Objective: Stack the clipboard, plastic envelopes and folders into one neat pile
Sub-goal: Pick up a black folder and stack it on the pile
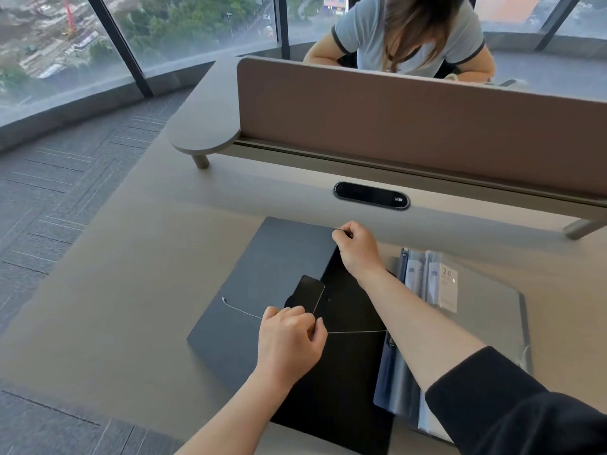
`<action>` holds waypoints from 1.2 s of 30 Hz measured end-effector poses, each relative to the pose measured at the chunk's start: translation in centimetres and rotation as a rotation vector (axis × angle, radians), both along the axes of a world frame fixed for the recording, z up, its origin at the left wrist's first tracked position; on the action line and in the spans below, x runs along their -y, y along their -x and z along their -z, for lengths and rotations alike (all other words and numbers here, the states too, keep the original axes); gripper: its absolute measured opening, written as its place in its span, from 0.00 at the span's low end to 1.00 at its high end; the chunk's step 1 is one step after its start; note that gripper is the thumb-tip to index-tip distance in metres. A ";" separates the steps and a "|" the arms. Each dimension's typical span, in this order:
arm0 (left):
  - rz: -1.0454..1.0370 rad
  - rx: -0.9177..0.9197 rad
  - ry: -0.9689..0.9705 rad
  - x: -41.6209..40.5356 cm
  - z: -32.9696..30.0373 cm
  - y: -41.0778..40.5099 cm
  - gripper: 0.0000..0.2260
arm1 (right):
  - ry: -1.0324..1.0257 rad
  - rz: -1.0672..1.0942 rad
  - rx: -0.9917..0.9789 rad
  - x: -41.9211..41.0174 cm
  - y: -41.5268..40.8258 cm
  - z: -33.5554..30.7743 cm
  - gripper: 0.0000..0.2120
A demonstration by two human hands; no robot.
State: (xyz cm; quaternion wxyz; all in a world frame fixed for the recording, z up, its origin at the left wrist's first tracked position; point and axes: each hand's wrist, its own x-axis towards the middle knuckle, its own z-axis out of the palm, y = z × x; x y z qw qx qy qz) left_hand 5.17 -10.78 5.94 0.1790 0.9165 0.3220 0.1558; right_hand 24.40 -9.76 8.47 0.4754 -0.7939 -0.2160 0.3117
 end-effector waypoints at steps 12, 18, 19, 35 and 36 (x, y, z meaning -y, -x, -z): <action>-0.229 0.161 0.187 -2.2 -6.4 -2.8 0.20 | -0.290 0.109 -0.021 0.4 0.2 -6.8 0.08; -0.162 0.159 0.300 -2.2 -8.9 -4.5 0.27 | -0.379 0.128 -0.007 1.6 0.3 -9.3 0.11; -0.150 0.168 0.313 -2.1 -9.2 -4.7 0.27 | -0.391 0.126 -0.001 1.8 0.4 -9.7 0.11; -0.149 0.453 0.320 -1.0 -12.9 -6.9 0.09 | -0.523 -0.052 0.578 4.7 1.2 -16.4 0.08; -0.166 0.470 0.338 -1.1 -12.7 -7.0 0.08 | -0.535 -0.063 0.603 4.9 1.2 -16.5 0.08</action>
